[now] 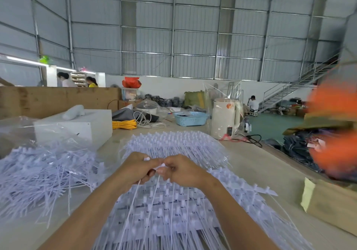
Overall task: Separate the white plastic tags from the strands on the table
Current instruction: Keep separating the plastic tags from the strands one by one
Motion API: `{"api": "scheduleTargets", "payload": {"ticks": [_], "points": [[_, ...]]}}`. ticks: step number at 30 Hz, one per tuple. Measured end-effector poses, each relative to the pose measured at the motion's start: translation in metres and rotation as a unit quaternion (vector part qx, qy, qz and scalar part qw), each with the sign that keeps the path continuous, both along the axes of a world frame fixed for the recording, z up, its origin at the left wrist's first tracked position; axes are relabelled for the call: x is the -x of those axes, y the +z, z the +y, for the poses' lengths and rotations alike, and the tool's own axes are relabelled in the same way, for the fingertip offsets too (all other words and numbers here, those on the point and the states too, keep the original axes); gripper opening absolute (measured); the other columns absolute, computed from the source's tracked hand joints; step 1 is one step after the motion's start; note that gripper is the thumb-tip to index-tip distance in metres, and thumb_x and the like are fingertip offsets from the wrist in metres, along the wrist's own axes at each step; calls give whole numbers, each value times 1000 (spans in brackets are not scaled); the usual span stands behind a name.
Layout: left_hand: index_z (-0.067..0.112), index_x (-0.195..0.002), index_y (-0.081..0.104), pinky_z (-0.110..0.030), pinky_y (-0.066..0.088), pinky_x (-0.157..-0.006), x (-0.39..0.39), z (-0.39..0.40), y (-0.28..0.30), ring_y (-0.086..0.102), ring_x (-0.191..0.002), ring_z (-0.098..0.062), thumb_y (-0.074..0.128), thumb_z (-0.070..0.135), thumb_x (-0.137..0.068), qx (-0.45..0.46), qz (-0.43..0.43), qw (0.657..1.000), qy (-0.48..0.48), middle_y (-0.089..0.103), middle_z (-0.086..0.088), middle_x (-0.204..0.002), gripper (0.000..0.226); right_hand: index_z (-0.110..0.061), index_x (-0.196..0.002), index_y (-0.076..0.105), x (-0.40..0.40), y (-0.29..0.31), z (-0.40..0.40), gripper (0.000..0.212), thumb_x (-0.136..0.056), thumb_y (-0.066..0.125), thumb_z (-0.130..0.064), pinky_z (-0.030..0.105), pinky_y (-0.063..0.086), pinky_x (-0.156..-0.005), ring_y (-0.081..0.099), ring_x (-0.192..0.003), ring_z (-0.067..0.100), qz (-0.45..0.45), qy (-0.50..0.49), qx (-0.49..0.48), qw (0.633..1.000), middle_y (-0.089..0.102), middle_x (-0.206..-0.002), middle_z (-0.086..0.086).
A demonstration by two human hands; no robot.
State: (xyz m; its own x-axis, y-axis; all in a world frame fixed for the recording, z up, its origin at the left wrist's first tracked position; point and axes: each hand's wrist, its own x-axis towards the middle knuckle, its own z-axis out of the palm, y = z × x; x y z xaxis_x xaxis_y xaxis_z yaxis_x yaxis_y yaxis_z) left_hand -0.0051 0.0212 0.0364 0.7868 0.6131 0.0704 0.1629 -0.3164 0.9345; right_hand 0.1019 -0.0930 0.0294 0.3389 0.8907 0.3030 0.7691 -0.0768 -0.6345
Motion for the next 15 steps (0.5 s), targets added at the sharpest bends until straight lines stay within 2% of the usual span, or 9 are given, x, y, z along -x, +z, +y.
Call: {"api": "scheduleTargets", "payload": {"ticks": [2,5,7,12,15], "points": [[8,-53,52,-14,26,-35,-1,-2,-1,35,-29,-10,63,27,-90,-39,0,999,13,47,-1,-38,44,9,-100,63,1,-2,0,30,-95,54,-19,28,48,-67,56,-71,16,19,19,13,1000,64,-84,17],[8,-58,54,-16,24,-35,0,-4,0,32,-30,-10,59,28,-93,-32,6,999,16,43,0,-38,41,13,-97,63,2,0,0,26,-93,56,-11,12,41,-57,51,-59,8,26,34,-8,999,58,-78,13],[9,-59,51,-17,22,-37,1,-5,2,30,-32,-11,60,30,-93,-39,24,999,24,42,-1,-41,41,13,-93,65,3,-1,1,24,-91,59,-10,7,38,-53,48,-55,2,12,36,-25,999,57,-75,11],[9,-58,47,-16,18,-36,1,-8,5,24,-31,-12,63,26,-90,-48,73,995,38,37,0,-37,40,9,-81,65,3,-7,5,24,-87,65,-14,16,38,-56,47,-55,8,-37,21,-26,999,59,-72,18],[9,-56,45,-14,15,-37,5,-9,10,19,-29,-10,62,18,-91,31,86,996,11,29,2,-35,39,1,-82,67,-2,-11,6,12,-86,65,-10,19,38,-57,49,-64,9,-96,6,-13,995,64,-75,12]]}}
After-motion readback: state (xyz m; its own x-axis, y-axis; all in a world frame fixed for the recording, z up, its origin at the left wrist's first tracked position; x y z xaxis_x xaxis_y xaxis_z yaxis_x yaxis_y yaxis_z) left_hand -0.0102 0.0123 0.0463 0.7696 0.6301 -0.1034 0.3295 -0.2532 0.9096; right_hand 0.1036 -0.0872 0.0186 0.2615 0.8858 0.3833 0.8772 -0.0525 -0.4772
